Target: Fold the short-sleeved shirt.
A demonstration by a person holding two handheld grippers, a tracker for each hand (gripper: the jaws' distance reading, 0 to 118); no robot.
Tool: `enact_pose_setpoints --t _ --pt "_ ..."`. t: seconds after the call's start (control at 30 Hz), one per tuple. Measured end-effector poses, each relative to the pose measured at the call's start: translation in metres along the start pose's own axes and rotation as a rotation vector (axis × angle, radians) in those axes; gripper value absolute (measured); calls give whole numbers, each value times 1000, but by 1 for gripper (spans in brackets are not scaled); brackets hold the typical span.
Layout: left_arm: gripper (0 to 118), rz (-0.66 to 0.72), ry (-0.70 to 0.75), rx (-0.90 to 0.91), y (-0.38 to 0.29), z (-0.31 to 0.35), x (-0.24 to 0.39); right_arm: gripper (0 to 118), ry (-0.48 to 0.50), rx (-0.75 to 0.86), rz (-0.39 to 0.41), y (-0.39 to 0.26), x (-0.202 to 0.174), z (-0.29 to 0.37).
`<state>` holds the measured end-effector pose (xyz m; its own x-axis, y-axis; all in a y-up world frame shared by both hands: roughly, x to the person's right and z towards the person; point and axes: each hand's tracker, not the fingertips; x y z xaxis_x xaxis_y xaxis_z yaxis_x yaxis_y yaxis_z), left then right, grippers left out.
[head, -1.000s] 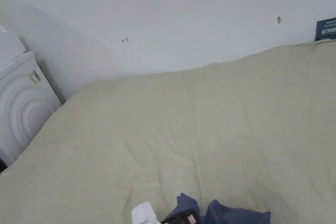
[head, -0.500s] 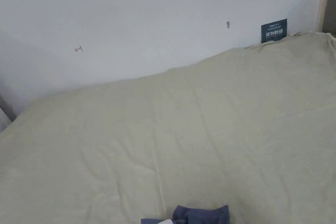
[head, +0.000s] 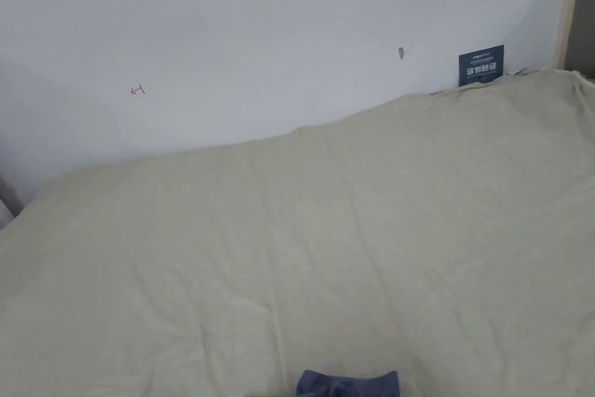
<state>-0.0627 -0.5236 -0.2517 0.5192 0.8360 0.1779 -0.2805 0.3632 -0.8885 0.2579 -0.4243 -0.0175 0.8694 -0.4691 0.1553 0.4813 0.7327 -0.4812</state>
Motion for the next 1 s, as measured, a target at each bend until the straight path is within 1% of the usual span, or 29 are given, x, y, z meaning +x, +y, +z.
enact_pose_setpoints --t 0.03,0.07,0.1,0.13,0.17,0.2,0.27,0.33,0.4,0.43,0.5,0.6,0.63,0.67,0.7,0.77,0.8,0.9,1.0 --pt "17 56 -51 -28 -3 -5 -6 0 -6 0 -2 0 1 0" --pt "17 146 -107 -73 -5 -15 -12 0 -14 1 -6 0 2 1" --pt "16 172 -87 -69 -9 -23 -14 0 -18 4 -12 0 2 1" --pt "15 138 -41 -81 -13 -31 -13 0 -20 3 -16 0 4 1" --pt "14 76 12 -128 -17 -42 -12 0 -19 0 -15 0 4 2" --pt "14 43 64 -164 -21 -52 -11 0 -22 1 -11 0 4 2" --pt "8 -31 87 -176 -30 -63 -3 0 -30 -1 0 1 5 3" --pt "4 -18 112 -138 -30 -67 -3 0 -43 2 10 2 5 5" --pt "3 -17 115 -151 -27 -67 -3 0 -46 2 6 2 7 5" --pt "3 -27 120 -162 -26 -67 -1 0 -44 2 2 2 7 5" --pt "3 -93 128 -183 -25 -66 2 0 -44 3 2 1 6 5" --pt "3 -86 132 -184 -22 -61 12 0 -31 4 14 1 1 5" --pt "3 -105 119 -171 -21 -51 20 0 -25 4 15 1 -1 4" --pt "3 -178 67 -120 -18 -33 29 0 -16 2 14 1 -2 1" --pt "3 -220 22 -88 -12 -11 34 0 -7 -4 16 2 -4 -4" --pt "5 -238 47 0 4 33 37 0 19 -28 44 1 -11 -13" --pt "7 -224 78 38 12 52 33 0 35 -48 63 1 -14 -18" --pt "7 -156 134 127 30 104 9 0 75 -85 104 -3 -26 -39" --pt "7 -53 145 209 29 143 -17 0 170 -165 108 -10 -39 -76"
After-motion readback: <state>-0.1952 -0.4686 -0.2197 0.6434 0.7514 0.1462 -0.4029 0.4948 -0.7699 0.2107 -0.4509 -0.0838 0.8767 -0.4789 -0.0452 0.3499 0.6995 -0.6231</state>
